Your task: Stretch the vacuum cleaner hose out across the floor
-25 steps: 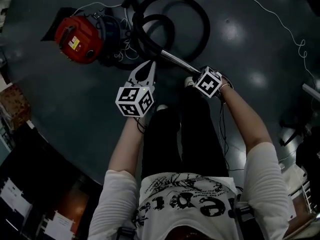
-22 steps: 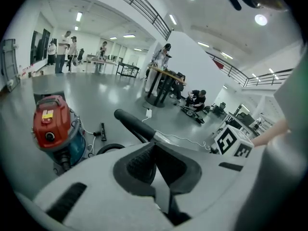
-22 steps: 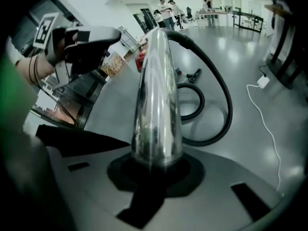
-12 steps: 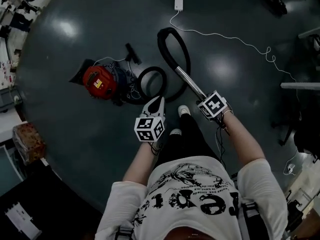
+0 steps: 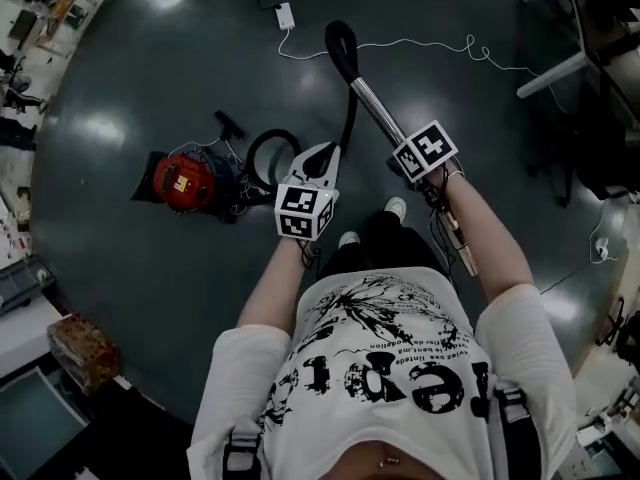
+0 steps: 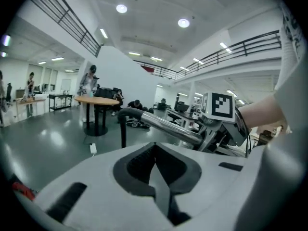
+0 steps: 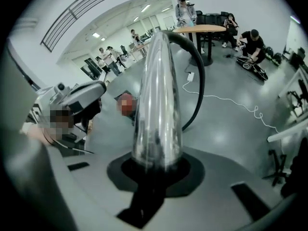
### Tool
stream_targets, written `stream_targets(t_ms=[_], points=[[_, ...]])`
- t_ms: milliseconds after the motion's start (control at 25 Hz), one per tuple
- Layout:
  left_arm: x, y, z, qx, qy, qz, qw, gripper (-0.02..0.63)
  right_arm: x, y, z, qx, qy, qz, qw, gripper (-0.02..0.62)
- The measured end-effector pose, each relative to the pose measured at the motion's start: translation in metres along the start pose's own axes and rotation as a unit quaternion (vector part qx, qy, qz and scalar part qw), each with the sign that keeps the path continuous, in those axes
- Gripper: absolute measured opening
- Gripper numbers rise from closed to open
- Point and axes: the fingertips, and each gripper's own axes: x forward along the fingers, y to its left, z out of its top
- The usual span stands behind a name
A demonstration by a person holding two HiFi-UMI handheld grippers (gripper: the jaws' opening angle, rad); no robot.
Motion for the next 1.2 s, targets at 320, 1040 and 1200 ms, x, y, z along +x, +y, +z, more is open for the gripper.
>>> stream_targets(t_ms=[320,1040,1200], points=[[0.044,-0.134,0.031,0.149,-0.004,-0.077,0.9857,0.09,-0.082,-0.041,-0.101,-0.005,0.014,0.017,1.0,0.066],[0.199,-0.45,0.07,0.686,0.011,-0.073,0.724,0.353,-0.256,-0.152,-0.303,-0.058,0.082,0.091,0.991,0.067],[0.223,-0.489,0.056,0.764,0.012,-0.106,0.6364,0.22,-0.268,-0.168,-0.316,-0.038,0.085,0.095,0.991,0.067]])
